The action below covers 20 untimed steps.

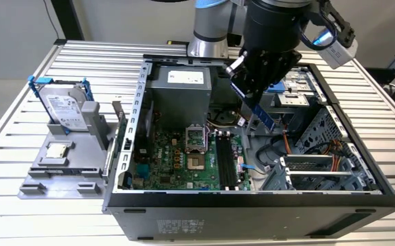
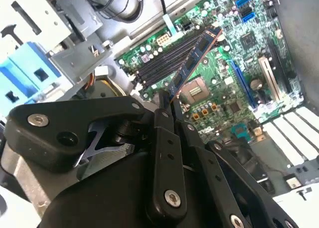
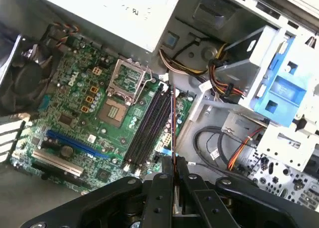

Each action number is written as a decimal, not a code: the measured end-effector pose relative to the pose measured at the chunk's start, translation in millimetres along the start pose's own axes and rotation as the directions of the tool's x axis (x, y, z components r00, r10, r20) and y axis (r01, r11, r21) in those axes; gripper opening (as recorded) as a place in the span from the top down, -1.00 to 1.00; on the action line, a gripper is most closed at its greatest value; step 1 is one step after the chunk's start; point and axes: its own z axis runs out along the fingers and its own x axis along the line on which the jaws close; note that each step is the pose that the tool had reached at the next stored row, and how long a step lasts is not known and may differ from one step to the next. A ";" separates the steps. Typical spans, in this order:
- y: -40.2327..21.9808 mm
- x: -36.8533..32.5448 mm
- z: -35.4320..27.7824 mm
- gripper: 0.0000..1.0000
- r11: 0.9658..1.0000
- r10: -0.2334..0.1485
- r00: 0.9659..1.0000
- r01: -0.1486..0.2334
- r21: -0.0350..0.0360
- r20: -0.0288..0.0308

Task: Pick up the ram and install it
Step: 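Insert the ram into the slot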

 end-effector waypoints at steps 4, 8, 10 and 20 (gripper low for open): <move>0.2 0.6 0.0 1.00 0.999 0.049 0.999 -0.049 0.003 0.001; 0.5 1.0 -0.1 1.00 0.996 0.085 0.996 -0.085 0.000 0.001; 0.6 1.3 0.0 1.00 0.995 0.100 0.995 -0.100 -0.005 0.002; 1.1 2.5 -0.1 1.00 0.983 0.182 0.983 -0.182 -0.022 0.003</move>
